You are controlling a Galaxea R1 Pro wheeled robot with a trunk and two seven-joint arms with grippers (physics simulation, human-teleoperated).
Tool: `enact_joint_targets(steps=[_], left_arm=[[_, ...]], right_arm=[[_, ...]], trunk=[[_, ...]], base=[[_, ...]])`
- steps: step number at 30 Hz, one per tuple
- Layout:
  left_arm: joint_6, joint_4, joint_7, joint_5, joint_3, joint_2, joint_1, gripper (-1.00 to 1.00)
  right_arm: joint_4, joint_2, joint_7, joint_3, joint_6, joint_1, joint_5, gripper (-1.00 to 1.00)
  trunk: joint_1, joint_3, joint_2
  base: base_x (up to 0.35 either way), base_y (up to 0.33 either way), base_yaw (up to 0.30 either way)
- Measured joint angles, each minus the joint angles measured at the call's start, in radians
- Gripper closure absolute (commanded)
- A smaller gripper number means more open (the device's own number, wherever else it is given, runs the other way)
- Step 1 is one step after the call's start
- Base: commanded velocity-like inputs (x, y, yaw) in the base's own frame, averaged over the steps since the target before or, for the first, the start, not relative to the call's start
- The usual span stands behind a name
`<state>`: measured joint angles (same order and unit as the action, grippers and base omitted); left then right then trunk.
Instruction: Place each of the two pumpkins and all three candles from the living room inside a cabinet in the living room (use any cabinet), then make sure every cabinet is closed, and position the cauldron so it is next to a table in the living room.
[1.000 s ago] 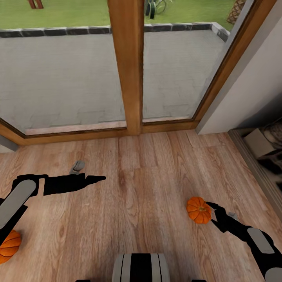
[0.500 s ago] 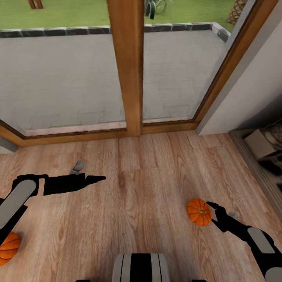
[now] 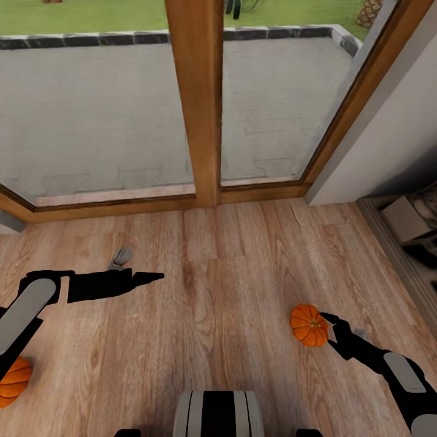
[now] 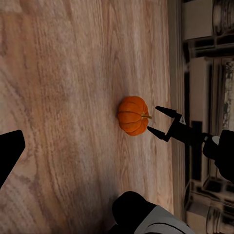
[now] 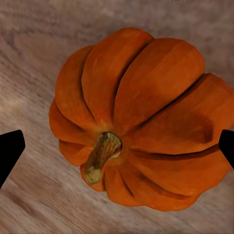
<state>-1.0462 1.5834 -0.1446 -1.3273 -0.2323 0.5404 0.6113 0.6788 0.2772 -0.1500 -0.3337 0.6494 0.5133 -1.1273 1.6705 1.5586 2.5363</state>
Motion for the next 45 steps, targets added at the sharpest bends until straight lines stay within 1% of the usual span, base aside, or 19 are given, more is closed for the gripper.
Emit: enact_joint_targets(steps=[10,14,24,31,41,45], left_arm=[[0.0,-0.001,0.0,0.0,0.0,0.0,0.0,-1.0],[0.0,-0.001,-0.001,0.001,0.0,-0.001,0.0,-1.0],[0.0,0.0,-0.002,0.0,0.0,-0.001,0.0,-1.0],[0.0,0.0,-0.001,0.001,0.0,-0.001,0.0,-1.0],[0.0,0.0,0.0,0.001,0.0,-0.001,0.0,-1.0],[0.0,0.0,0.0,0.002,0.0,-0.002,0.0,-1.0]], right_arm=[[0.0,-0.001,0.0,0.008,0.001,0.0,0.004,-1.0],[0.001,-0.003,0.0,0.012,0.001,0.0,0.007,-1.0],[0.001,-0.006,0.001,0.015,0.0,0.0,0.01,-1.0],[0.001,-0.005,0.0,0.015,0.0,0.0,0.01,-1.0],[0.001,-0.004,0.0,0.014,0.0,0.0,0.009,-1.0],[0.001,-0.005,0.0,0.014,0.0,0.0,0.01,-1.0]], trunk=[[0.0,0.0,0.0],[0.002,0.015,0.001],[0.002,0.015,0.001],[0.005,0.042,0.003],[0.005,0.043,0.003],[0.007,0.058,0.003]], base=[[0.0,0.0,0.0],[0.0,0.0,0.0],[0.0,0.0,0.0],[0.0,0.0,0.0],[0.0,0.0,0.0],[0.0,0.0,0.0]])
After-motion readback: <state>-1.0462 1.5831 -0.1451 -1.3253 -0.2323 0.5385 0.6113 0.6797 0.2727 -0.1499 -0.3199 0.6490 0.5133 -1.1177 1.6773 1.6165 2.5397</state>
